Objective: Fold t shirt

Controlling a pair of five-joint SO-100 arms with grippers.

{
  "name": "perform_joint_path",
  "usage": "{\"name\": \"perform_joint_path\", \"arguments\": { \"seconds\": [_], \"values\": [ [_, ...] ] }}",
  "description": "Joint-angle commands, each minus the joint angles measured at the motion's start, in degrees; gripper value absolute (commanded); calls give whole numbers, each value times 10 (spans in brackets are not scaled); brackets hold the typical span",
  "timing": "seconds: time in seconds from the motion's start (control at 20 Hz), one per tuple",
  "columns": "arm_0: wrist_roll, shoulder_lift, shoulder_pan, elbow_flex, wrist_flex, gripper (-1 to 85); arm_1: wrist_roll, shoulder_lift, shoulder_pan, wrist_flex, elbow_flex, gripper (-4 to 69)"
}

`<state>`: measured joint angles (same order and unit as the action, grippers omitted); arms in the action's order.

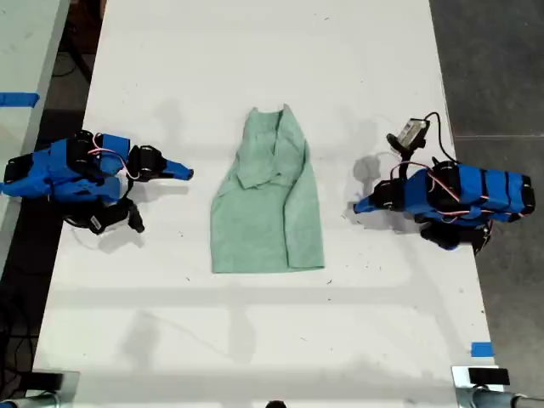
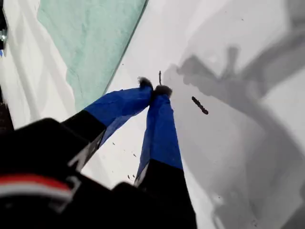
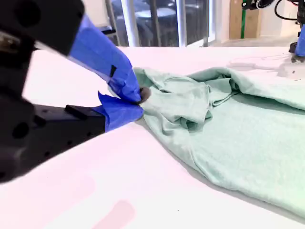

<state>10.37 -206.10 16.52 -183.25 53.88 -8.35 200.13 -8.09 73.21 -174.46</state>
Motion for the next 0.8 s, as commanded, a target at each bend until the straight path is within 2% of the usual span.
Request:
{"name": "perform_joint_path", "arguments": {
  "seconds": [0.0,0.75],
  "values": [
    [6,-4,1,0,-7,-1,-6,8,-4,6,-25,18],
    [10,-4,0,0,-9,-1,-6,8,-4,6,-25,18]
  ]
}}
